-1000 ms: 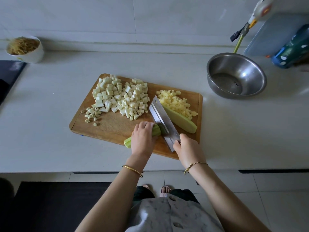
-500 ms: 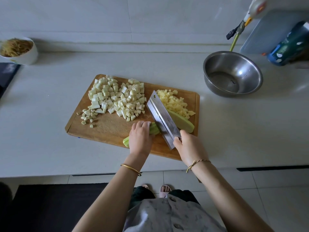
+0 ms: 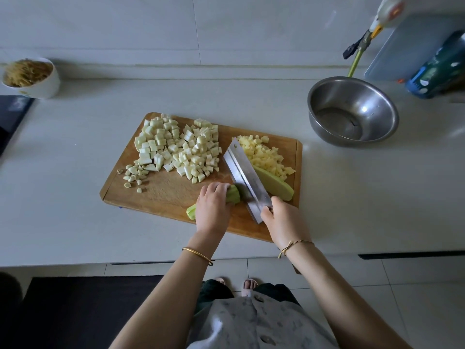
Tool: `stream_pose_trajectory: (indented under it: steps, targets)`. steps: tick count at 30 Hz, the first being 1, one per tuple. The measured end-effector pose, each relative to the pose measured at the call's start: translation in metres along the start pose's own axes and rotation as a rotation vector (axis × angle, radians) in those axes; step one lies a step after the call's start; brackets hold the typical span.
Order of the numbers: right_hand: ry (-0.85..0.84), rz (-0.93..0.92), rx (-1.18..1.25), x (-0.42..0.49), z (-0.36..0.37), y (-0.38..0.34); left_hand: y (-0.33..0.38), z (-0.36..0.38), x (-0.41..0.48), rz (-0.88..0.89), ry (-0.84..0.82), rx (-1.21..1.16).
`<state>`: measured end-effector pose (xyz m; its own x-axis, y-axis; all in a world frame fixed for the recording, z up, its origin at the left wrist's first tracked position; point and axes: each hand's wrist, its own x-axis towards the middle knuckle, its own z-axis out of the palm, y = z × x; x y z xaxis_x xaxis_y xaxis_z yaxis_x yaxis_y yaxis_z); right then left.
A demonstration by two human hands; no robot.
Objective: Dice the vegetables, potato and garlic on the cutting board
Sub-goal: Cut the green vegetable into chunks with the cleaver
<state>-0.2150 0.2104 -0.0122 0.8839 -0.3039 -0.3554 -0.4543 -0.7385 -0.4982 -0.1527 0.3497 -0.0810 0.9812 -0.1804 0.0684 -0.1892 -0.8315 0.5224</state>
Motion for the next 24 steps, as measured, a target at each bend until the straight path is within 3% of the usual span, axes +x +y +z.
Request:
stream_pose_trajectory:
  steps: [14, 24]
  targets:
    - [0.030, -0.042, -0.093, -0.003, 0.003, -0.005, 0.000, 0.001, 0.002, -0.028, -0.023, 0.006]
    - [-0.007, 0.016, 0.007, -0.001, 0.011, -0.001, -0.008, -0.004, -0.002, -0.024, -0.028, 0.010]
